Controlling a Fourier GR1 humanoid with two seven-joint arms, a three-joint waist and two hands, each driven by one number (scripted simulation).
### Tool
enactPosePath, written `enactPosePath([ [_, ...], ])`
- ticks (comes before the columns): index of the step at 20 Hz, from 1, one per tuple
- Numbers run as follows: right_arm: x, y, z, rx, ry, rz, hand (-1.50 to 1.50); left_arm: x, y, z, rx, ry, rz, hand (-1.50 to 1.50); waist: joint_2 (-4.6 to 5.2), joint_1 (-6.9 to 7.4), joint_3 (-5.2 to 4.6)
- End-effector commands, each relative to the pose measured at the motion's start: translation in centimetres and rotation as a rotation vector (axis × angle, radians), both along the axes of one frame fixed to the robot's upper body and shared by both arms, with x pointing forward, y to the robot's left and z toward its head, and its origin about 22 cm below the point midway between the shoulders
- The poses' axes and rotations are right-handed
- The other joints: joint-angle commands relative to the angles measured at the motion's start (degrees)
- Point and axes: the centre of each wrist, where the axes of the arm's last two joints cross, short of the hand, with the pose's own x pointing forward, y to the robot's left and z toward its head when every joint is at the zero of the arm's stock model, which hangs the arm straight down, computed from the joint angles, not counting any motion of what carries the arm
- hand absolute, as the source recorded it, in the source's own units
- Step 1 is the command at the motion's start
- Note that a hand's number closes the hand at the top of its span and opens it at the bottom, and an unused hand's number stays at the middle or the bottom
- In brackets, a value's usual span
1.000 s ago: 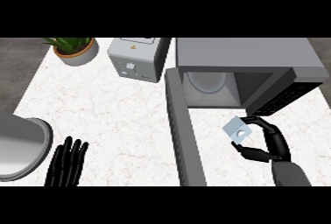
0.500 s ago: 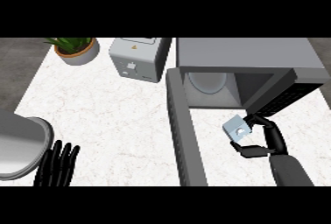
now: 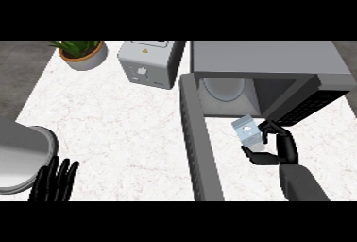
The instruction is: Pick up the milk, place it into the microwave and close the microwave
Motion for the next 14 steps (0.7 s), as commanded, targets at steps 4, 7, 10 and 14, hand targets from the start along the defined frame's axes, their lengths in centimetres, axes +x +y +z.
enactPosePath([
  [4, 2.7, 4.3, 1.7, 0.13, -0.072, 0.112, 1.5, 0.1, 1.5, 0.1, -0.007, -0.005, 0.017, -1.5, 0.04, -0.56, 0.24],
  [7, 1.5, 5.0, 1.1, 0.13, -0.095, 0.134, 1.5, -0.5, 1.9, 0.4, -0.006, 0.002, 0.017, -1.5, -0.04, -0.8, 0.23],
  [10, 1.0, 5.2, 1.1, 0.144, -0.125, 0.1, 1.5, -0.7, 3.1, -0.6, 0.004, 0.007, 0.02, -1.5, 0.02, -0.69, 0.23],
  [14, 2.3, 7.9, 3.7, 0.09, -0.128, 0.057, 1.5, -1.3, 2.4, 0.3, -0.008, 0.034, 0.025, -1.5, -0.18, -0.83, 0.21],
])
